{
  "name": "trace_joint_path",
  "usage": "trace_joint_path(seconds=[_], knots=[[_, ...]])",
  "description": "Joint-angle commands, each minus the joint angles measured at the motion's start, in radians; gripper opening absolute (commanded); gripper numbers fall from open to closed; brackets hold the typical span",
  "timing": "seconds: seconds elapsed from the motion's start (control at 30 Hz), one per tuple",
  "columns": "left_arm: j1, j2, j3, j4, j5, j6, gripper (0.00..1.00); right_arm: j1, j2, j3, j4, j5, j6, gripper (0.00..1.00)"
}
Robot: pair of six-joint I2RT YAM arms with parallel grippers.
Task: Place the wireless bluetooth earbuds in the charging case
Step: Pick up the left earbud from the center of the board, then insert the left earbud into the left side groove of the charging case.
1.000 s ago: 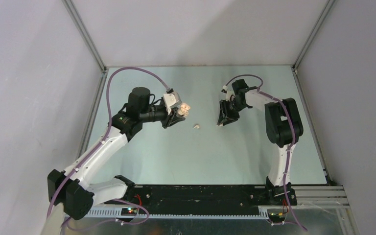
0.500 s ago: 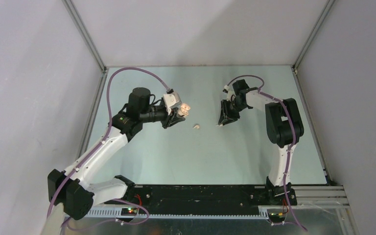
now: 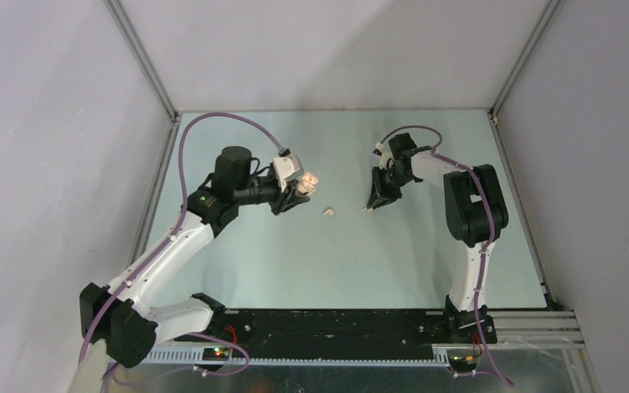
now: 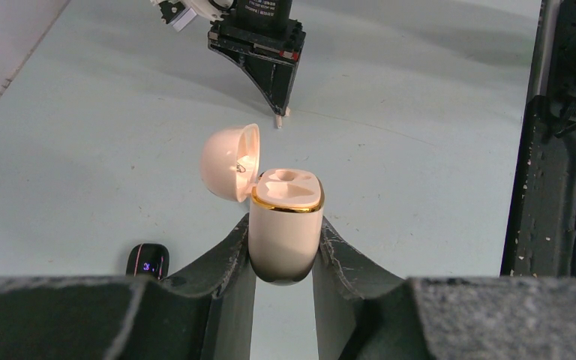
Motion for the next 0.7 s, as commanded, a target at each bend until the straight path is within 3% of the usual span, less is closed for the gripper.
trace_joint_path(seconds=[0.0, 0.37, 0.67], knots=[[0.003, -0.012, -0.009, 0.058, 0.017, -0.025, 0.01, 0.01, -0.058, 0.004, 0.023, 0.073, -0.044, 0.18], [-0.014, 0.047, -0.008, 0.114, 0.04, -0.102, 0.02, 0.082, -0.429, 0.005, 0.031, 0.227, -0.205, 0.18], [-0.03, 0.085, -0.004, 0.13, 0.062, -0.126, 0.01, 0.269, -0.748, 0.017, 0.019, 0.387, -0.316, 0.2]])
